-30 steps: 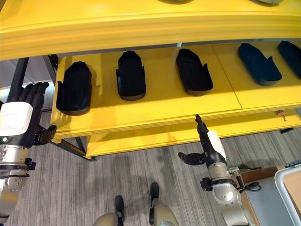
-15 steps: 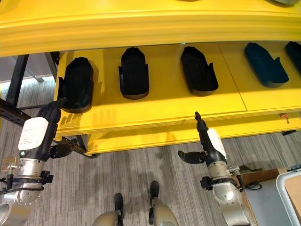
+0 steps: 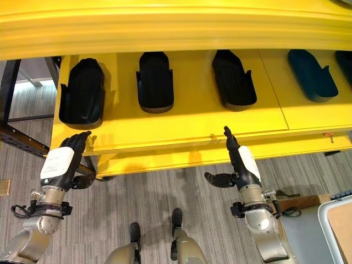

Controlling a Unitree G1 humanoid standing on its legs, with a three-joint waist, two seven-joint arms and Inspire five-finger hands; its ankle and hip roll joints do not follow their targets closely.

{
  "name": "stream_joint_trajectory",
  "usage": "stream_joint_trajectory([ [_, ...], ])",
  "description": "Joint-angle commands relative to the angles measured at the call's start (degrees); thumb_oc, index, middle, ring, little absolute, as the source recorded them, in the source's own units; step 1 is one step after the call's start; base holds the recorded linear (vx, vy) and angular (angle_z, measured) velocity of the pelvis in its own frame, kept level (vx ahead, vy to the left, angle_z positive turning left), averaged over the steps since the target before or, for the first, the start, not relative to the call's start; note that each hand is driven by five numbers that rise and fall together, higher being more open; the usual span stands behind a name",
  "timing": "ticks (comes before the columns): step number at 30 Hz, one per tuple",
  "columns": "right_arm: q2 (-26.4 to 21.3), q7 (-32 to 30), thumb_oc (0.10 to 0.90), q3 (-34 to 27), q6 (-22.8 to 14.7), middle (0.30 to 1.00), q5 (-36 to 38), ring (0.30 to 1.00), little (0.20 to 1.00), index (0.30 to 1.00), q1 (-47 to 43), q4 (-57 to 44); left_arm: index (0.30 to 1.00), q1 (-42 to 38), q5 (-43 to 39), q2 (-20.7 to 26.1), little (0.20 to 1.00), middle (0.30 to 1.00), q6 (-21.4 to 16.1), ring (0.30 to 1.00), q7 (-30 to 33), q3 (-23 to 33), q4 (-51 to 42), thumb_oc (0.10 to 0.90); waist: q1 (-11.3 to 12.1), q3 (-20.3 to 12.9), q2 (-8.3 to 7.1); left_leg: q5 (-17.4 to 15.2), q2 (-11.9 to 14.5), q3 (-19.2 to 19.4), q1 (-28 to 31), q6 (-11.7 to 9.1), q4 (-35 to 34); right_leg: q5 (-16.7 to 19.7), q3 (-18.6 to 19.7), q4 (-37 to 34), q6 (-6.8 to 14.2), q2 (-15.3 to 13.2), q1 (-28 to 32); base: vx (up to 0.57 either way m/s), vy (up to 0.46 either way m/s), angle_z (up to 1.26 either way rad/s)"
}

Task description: Move parts from the plastic box to the shelf.

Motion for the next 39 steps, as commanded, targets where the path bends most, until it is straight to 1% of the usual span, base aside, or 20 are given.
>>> stream_joint_trajectory([
  [1, -1.6, -4.1, 0.900, -1.5, -3.5, 1.000, 1.6, 1.000, 1.000, 1.000, -4.8, -4.7, 1.000, -4.4, 1.7, 2.2, 1.000, 1.000, -0.1, 1.000, 4.5, 2.2, 0.2, 0.900, 0.0, -2.3, -2.82, -3.0, 1.0, -1.7, -2.4, 0.7, 5.8, -6.5, 0.2, 5.7, 5.9, -5.5, 4.4, 0.00, 0.000, 0.00],
  [9, -1.4, -4.6, 0.900, -0.9, -3.3, 1.000, 1.6, 1.000, 1.000, 1.000, -5.3, -4.1, 1.000, -7.5, 2.6, 1.4, 1.000, 1.000, 1.6, 1.000, 5.0, -0.5, 5.5, 0.900, -0.2, -2.1, -3.06, -3.2, 1.0, -1.6, -2.4, 0.7, 6.0, -6.6, 0.5, 6.0, 5.9, -5.5, 4.0, 0.00, 0.000, 0.00],
  [12, -1.4, -4.8, 0.900, -0.4, -3.3, 1.000, 1.8, 1.000, 1.000, 1.000, -5.7, -3.9, 1.000, -9.1, 2.9, 1.0, 1.000, 1.000, 2.9, 1.000, 5.2, -1.9, 9.1, 0.900, -0.4, -2.1, -3.29, -3.3, 1.1, -1.4, -2.5, 0.7, 6.1, -6.7, 0.5, 6.2, 5.9, -5.4, 3.8, 0.00, 0.000, 0.00],
  [26, -2.1, -4.9, 0.900, 1.2, -3.8, 1.000, 2.5, 1.000, 1.000, 1.000, -5.9, -3.9, 1.000, -16.3, 2.5, -0.7, 1.000, 1.000, 6.4, 1.000, 6.2, -6.9, 23.2, 0.900, -1.4, -2.2, -4.04, -3.4, 1.3, -0.3, -2.6, 0.5, 6.3, -6.7, 1.4, 6.2, 6.0, -5.3, 3.0, 0.00, 0.005, -0.02],
  [39, -3.0, -4.6, 0.900, 2.3, -4.4, 1.000, 3.2, 1.000, 1.000, 1.000, -5.1, -4.8, 1.000, -21.4, 1.3, -1.1, 1.000, 1.000, 7.7, 1.000, 6.3, -10.2, 32.6, 0.900, -2.6, -2.5, -4.55, -3.8, 1.4, 0.5, -2.5, 0.5, 6.8, -6.4, 2.5, 6.3, 6.2, -5.4, 2.6, 0.00, 0.001, 0.00],
])
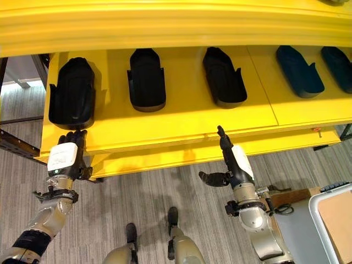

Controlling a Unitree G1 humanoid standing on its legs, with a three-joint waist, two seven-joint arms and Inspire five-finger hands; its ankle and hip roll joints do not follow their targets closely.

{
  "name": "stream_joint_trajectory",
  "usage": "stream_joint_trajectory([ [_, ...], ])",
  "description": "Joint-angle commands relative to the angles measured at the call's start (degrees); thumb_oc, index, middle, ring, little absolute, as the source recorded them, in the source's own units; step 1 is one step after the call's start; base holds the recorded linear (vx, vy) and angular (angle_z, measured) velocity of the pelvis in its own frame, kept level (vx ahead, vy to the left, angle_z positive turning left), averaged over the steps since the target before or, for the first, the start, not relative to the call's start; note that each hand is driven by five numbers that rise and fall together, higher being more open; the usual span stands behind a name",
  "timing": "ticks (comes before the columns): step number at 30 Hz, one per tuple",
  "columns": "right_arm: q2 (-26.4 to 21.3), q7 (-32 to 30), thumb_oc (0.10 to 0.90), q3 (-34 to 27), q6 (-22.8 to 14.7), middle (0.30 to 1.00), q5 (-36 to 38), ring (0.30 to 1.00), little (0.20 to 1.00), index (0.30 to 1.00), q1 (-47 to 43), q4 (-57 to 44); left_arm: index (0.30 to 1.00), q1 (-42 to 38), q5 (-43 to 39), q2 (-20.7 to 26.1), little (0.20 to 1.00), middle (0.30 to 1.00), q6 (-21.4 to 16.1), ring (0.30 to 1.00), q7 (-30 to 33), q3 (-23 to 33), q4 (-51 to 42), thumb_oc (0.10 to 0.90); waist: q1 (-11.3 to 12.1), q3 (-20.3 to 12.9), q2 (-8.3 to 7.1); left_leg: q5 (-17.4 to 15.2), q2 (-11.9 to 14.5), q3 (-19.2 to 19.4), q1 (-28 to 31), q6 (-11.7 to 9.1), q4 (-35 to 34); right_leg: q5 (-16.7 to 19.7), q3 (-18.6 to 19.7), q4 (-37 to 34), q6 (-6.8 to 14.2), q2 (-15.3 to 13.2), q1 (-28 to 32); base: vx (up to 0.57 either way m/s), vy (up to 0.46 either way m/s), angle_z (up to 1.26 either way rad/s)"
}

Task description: Move parts from the plastic box to the shelf.

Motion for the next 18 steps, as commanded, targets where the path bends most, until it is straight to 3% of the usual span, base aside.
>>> stream_joint_trajectory([
  [1, -2.0, -2.9, 0.900, -2.1, -5.0, 1.000, 2.2, 1.000, 1.000, 1.000, -3.6, -5.1, 1.000, -4.1, -0.9, 1.1, 1.000, 1.000, 0.7, 1.000, -2.0, -1.5, 6.9, 0.900, -0.9, -2.7, -2.61, -4.0, 1.5, -1.2, -3.0, 0.4, 7.2, -7.2, 0.4, 6.9, 5.6, -5.6, 2.9, 0.00, 0.000, 0.00],
  [18, -2.8, -2.8, 0.900, -1.1, -5.6, 1.000, 3.3, 1.000, 1.000, 1.000, -3.2, -5.7, 1.000, -9.1, -2.6, 1.7, 1.000, 1.000, 1.3, 1.000, -2.1, -3.9, 13.8, 0.900, -1.8, -3.3, -3.06, -4.1, 1.8, -0.6, -3.1, 0.2, 7.6, -6.8, 1.2, 6.9, 5.7, -5.5, 2.4, 0.00, 0.003, -0.03],
])
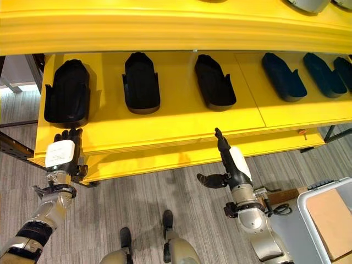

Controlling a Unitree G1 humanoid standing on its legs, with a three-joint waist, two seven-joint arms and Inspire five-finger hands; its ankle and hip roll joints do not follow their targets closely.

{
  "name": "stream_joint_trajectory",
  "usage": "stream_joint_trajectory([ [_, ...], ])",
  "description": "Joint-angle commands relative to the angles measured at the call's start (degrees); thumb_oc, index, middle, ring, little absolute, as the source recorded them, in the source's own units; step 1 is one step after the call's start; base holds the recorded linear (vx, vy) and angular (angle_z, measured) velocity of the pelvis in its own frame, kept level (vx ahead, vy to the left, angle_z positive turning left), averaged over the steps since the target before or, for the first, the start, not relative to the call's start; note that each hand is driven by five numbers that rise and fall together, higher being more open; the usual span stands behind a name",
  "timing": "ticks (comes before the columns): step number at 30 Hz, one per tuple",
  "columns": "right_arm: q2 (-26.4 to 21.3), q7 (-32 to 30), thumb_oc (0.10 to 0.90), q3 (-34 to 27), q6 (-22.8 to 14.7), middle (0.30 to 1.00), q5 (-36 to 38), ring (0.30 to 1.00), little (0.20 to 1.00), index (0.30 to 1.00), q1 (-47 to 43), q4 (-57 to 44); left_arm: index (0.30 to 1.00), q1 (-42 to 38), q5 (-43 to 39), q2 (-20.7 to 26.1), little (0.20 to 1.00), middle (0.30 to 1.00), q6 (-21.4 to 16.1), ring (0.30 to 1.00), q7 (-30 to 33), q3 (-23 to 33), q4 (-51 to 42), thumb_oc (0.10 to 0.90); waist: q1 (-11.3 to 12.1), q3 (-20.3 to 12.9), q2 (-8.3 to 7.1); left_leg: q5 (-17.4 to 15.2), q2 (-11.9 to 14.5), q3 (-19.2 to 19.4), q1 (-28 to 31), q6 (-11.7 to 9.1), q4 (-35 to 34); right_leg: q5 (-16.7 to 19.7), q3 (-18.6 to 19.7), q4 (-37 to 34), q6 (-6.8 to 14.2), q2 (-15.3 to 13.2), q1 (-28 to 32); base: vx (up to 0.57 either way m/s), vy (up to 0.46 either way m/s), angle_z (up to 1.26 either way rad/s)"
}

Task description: Move parts from the plastic box to the shelf.

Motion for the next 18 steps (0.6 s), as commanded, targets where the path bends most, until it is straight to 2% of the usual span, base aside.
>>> stream_joint_trajectory([
  [1, -2.6, -2.8, 0.900, -2.8, -5.5, 1.000, 2.1, 1.000, 1.000, 1.000, -3.5, -5.7, 1.000, -3.4, -2.3, 1.2, 1.000, 1.000, -0.2, 1.000, -2.8, -1.4, 6.1, 0.900, -1.6, -1.1, -0.38, -4.5, 1.9, -1.7, -2.7, 0.2, 7.4, -7.7, 0.1, 6.9, 5.6, -5.4, 3.3, 0.00, 0.000, 0.00],
  [18, -3.1, -2.9, 0.900, -2.8, -5.9, 1.000, 2.4, 1.000, 1.000, 1.000, -3.3, -6.1, 1.000, -7.4, -2.7, 2.3, 1.000, 1.000, -0.4, 1.000, -2.3, -3.4, 8.2, 0.900, -2.4, -1.4, -0.57, -4.6, 1.9, -1.2, -3.0, 0.2, 7.8, -7.3, 0.9, 6.8, 5.8, -5.5, 2.8, 0.00, 0.003, -0.02],
])
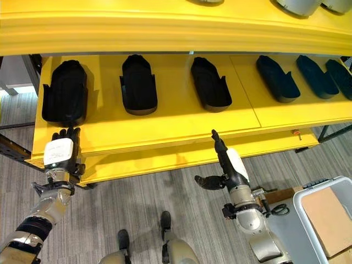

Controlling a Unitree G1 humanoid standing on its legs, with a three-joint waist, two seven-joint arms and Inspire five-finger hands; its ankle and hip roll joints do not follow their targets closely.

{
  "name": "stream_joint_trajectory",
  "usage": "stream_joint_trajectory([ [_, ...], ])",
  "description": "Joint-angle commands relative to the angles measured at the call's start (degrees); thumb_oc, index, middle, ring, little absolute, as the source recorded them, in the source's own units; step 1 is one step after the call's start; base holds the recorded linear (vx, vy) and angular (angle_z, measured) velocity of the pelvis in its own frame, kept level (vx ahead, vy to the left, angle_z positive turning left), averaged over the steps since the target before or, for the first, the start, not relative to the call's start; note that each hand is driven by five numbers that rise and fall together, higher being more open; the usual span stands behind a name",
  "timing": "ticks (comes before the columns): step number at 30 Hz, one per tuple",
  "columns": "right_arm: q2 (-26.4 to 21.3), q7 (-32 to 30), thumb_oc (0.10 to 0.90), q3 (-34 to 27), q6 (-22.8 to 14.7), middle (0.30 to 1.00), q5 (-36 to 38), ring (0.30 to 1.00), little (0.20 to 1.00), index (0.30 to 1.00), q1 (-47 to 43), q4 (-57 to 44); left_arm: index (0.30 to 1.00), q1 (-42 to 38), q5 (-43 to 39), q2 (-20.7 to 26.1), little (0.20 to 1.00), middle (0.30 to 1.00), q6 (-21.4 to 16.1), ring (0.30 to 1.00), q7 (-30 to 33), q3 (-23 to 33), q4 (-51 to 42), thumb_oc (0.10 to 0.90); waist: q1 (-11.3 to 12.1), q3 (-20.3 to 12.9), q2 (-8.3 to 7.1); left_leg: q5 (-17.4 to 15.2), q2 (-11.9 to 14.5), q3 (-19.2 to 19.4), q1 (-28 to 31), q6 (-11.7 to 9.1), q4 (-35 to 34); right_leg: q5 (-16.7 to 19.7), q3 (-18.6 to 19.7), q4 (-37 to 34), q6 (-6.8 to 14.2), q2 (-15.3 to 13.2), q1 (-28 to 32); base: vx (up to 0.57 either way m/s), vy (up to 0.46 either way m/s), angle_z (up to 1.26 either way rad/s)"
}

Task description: Move parts from the plastic box to the shelf.

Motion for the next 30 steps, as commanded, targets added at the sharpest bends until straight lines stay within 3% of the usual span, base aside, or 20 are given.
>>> stream_joint_trajectory([
  [1, -2.7, -2.9, 0.900, -3.4, -5.8, 1.000, 1.5, 1.000, 1.000, 1.000, -3.4, -6.0, 1.000, -4.6, -2.3, 0.9, 1.000, 1.000, -0.7, 1.000, -2.3, -1.4, 4.8, 0.900, -2.2, -0.4, 0.49, -4.7, 2.1, -1.9, -2.6, 0.2, 7.6, -7.6, -0.1, 6.7, 5.6, -5.4, 3.5, 0.00, 0.000, 0.00],
  [30, -3.4, -3.0, 0.900, -3.7, -5.8, 1.000, 1.3, 1.000, 1.000, 1.000, -3.5, -5.8, 1.000, -7.3, -2.0, 1.5, 1.000, 1.000, -0.8, 1.000, -2.7, -3.1, 6.0, 0.900, -3.0, -0.4, -0.02, -4.9, 2.3, -1.5, -3.4, 0.2, 8.5, -7.3, 0.5, 6.8, 5.5, -5.3, 2.8, 0.00, 0.000, 0.00],
])
